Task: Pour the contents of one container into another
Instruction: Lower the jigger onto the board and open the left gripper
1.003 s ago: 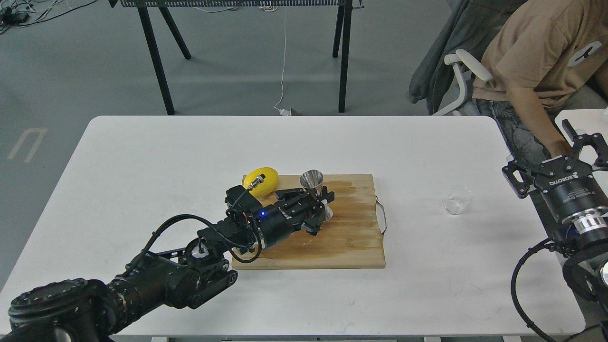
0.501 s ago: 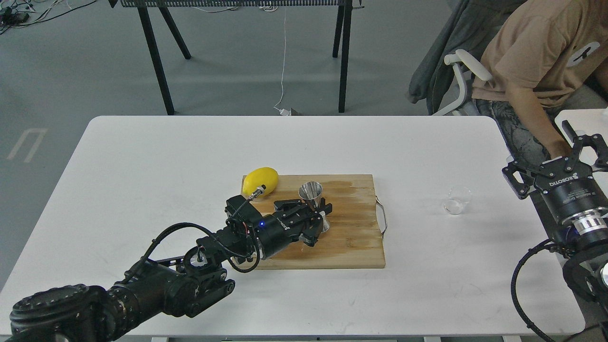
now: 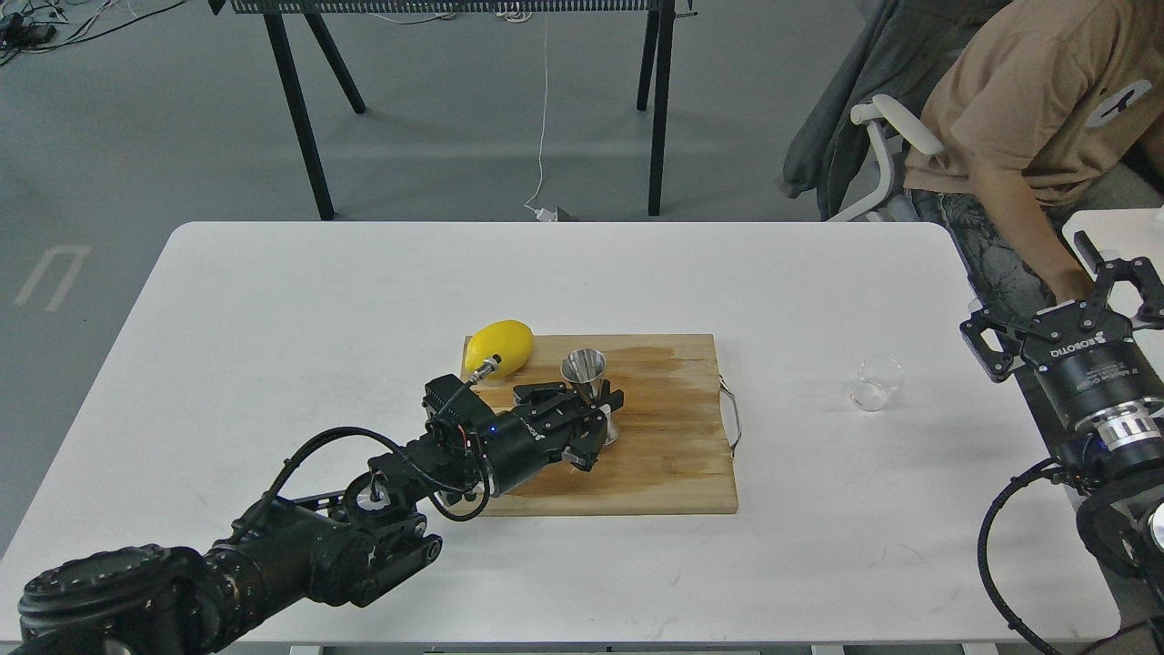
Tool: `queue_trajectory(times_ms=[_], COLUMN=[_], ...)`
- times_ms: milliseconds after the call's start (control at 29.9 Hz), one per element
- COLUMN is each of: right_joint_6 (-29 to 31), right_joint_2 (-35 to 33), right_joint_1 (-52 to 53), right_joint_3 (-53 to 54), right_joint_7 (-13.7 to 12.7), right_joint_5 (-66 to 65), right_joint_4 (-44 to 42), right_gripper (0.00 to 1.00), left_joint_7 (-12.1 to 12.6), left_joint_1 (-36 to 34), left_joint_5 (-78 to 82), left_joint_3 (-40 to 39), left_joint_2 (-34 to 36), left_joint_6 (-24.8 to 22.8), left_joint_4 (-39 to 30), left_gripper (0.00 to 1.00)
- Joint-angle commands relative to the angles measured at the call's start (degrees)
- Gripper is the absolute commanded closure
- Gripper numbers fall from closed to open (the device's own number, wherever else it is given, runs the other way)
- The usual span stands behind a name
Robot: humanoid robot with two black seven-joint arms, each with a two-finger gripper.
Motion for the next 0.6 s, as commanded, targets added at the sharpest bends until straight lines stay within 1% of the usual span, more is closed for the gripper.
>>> queue_trajectory(times_ms=[0,33,67,334,435,501,568], right_joint_6=[0.0,0.0,0.0,0.0,0.0,0.0,0.0], right_joint_2=[-0.01,-0.01,-0.01,0.17,0.08,0.08,0.17], right_joint_1=[0.0,0.0,0.0,-0.09,-0.09,-0.09,-0.09], right_joint_3=[0.0,0.0,0.0,0.0,0.0,0.0,0.0], right_joint_7=[0.0,0.0,0.0,0.0,0.0,0.0,0.0], right_joint_5=[0.08,0.0,0.0,0.0,0.0,0.09,0.0], right_joint_4=[-0.08,-0.08,-0.08,-0.08,-0.08,-0.08,-0.08], right_gripper=[0.01,0.01,0.01,0.01,0.01,0.01,0.01], left_joint_7=[0.0,0.0,0.0,0.0,0.0,0.0,0.0], left_joint_1=[0.0,0.0,0.0,0.0,0.0,0.0,0.0], left_joint_5=[0.01,0.01,0.01,0.01,0.01,0.01,0.01], left_joint_3=[0.0,0.0,0.0,0.0,0.0,0.0,0.0], left_joint_2=[0.0,0.0,0.0,0.0,0.0,0.0,0.0], left_joint_6=[0.0,0.0,0.0,0.0,0.0,0.0,0.0], left_joint_4=[-0.03,-0.03,-0.03,-0.03,-0.03,-0.03,-0.12], left_gripper=[0.67,0.61,0.59,0.5,0.44,0.36,0.17])
